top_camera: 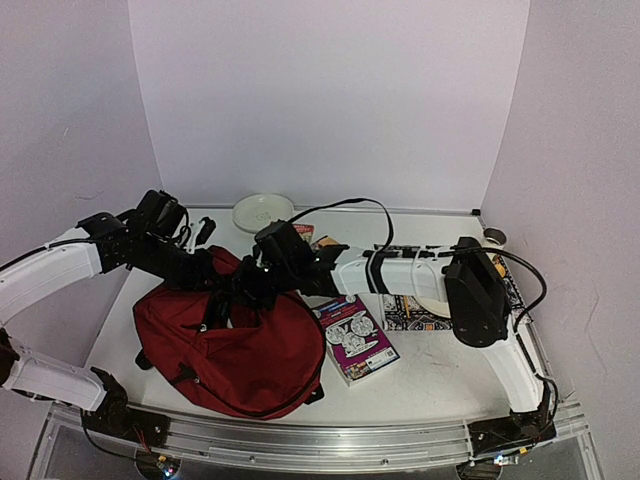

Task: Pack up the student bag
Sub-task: Place the pen in the lower front pocket of the bag, then adjust the student bag at the corner of the board.

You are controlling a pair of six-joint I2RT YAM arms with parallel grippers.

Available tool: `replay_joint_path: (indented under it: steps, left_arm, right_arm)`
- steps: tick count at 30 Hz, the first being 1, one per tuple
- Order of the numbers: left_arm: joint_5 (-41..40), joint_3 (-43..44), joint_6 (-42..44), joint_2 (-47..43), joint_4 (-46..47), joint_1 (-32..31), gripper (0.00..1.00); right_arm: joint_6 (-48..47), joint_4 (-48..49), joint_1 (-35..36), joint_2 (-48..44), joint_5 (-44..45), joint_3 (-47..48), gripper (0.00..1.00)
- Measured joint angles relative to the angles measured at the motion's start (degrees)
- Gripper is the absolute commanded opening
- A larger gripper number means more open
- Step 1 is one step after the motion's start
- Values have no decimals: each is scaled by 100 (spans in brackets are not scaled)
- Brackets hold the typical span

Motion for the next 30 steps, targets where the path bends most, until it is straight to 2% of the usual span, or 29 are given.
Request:
replay_joint_path:
  steps: [6,13,21,30]
  left_arm:
    - [-135,-23,-62,-23,15,10,0]
    - [-371,-23,-70,-68,12,7,0]
    - [-969,-19,71,-68,-182,-12,0]
    - [-2167,266,447,-65,-852,-16,0]
  right_arm:
    - [-74,15,22,139,-76,170,49]
    - [-538,23,21,33,-131,2,50]
    - [-1588,-536,11,-862,152,-814,50]
    - [-2728,-1609,-30,-1941,1116,-1579,55]
